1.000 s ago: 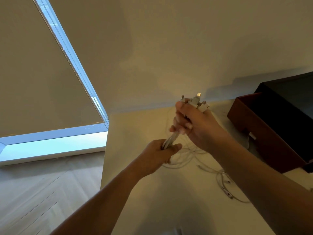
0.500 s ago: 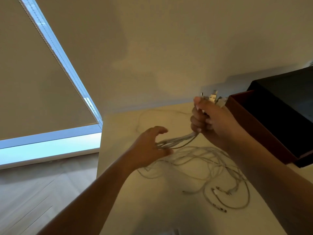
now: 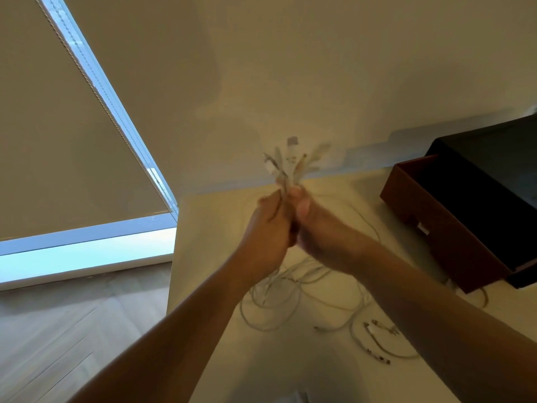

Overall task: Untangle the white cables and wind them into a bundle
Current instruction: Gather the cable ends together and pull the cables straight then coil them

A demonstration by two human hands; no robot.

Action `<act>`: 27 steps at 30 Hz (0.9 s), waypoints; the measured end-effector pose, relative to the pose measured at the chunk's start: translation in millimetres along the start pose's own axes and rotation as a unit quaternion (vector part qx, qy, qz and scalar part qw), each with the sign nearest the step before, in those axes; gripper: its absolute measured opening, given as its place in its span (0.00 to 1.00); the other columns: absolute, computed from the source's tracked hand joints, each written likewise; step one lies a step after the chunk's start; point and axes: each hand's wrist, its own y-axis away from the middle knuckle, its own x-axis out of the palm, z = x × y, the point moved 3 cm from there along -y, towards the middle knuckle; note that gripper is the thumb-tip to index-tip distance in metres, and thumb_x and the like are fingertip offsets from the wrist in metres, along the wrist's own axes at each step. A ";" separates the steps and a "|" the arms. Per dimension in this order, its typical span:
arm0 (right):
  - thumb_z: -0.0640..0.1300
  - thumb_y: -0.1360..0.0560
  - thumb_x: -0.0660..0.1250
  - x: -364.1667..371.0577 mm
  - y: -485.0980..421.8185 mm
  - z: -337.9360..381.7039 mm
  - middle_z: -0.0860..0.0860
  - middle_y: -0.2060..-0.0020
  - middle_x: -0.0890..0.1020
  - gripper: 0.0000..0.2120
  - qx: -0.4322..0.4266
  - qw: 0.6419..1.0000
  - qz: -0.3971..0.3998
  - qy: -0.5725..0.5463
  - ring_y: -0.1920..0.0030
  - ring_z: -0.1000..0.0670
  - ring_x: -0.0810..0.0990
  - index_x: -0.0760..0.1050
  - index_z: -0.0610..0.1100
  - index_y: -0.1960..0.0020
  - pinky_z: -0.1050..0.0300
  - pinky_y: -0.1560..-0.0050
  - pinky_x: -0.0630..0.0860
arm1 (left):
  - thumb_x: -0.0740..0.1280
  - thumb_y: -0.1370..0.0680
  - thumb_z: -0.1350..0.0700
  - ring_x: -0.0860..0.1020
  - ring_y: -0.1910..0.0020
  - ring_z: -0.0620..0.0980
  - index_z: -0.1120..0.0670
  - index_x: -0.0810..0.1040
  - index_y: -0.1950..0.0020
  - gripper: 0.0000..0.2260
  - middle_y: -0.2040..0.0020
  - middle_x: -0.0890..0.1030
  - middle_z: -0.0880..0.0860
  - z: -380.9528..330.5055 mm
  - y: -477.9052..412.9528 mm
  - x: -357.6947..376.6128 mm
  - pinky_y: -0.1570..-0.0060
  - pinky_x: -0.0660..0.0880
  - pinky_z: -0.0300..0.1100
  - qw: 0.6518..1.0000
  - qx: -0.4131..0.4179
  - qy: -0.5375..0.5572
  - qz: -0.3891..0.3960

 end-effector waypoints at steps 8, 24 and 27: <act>0.51 0.22 0.64 -3.8 11.3 -49.6 0.51 0.68 0.73 0.14 0.113 0.937 0.033 0.328 0.67 0.51 0.74 0.69 0.48 0.63 0.52 0.61 0.74 | 0.59 0.19 0.51 0.62 0.78 0.46 0.53 0.65 0.74 0.22 0.77 0.63 0.50 -30.5 -9.2 -52.0 0.74 0.66 0.38 0.963 -0.072 0.255 -0.039; 0.49 0.23 0.64 -83.6 -17.9 -27.3 0.57 0.70 0.72 0.16 0.097 0.794 0.016 0.600 0.64 0.51 0.73 0.64 0.52 0.68 0.56 0.61 0.66 | 0.62 0.24 0.45 0.60 0.79 0.47 0.56 0.70 0.69 0.19 0.81 0.63 0.51 -9.9 21.9 -62.8 0.74 0.61 0.37 0.953 -0.173 -0.135 0.210; 0.52 0.23 0.64 -90.1 -24.4 -12.5 0.56 0.71 0.71 0.18 0.086 0.772 0.010 0.630 0.68 0.54 0.71 0.64 0.49 0.69 0.56 0.62 0.65 | 0.64 0.24 0.43 0.62 0.78 0.47 0.56 0.71 0.67 0.19 0.78 0.65 0.50 2.0 25.4 -59.4 0.74 0.62 0.37 0.930 -0.201 -0.183 0.247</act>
